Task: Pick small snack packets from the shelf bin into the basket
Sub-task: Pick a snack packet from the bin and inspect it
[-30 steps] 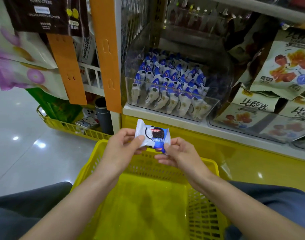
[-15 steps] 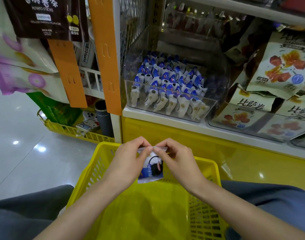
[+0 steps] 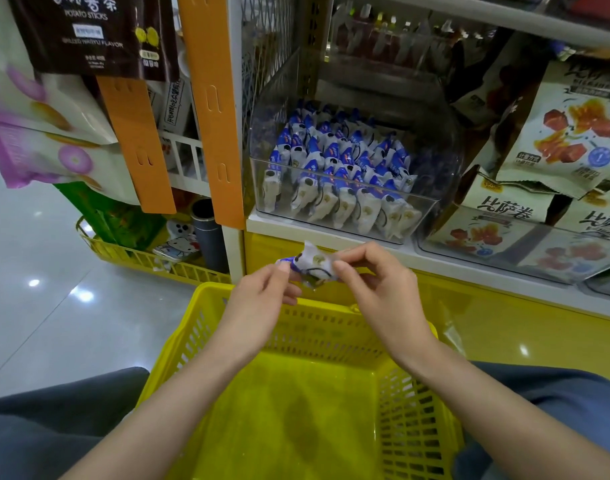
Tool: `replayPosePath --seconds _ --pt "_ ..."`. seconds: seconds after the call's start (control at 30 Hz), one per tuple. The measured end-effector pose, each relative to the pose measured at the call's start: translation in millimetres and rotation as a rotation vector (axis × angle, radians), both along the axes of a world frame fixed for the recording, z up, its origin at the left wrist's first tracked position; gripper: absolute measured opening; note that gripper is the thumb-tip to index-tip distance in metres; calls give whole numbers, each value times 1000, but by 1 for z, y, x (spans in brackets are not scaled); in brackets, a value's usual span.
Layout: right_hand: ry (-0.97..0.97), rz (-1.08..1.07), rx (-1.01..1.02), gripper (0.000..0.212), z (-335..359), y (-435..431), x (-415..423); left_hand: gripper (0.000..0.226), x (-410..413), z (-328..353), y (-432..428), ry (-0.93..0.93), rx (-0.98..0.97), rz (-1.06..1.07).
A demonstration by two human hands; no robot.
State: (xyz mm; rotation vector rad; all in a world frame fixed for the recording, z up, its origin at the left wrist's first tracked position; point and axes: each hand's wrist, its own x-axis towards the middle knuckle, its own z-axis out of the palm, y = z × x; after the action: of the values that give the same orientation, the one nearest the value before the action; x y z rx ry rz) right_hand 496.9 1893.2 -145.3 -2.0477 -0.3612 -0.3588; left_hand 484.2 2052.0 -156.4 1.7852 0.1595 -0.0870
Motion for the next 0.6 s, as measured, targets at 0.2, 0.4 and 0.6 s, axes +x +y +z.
replayPosePath --seconds 0.2,0.4,0.6 --pt "-269 194 -391 10 -8 6 -12 28 -1 4 0 143 -386 22" --pt "189 48 3 18 2 15 -13 23 0 7 2 26 -373 20" --pt "779 155 395 24 7 12 -9 19 -3 5 -2 -25 -266 -69"
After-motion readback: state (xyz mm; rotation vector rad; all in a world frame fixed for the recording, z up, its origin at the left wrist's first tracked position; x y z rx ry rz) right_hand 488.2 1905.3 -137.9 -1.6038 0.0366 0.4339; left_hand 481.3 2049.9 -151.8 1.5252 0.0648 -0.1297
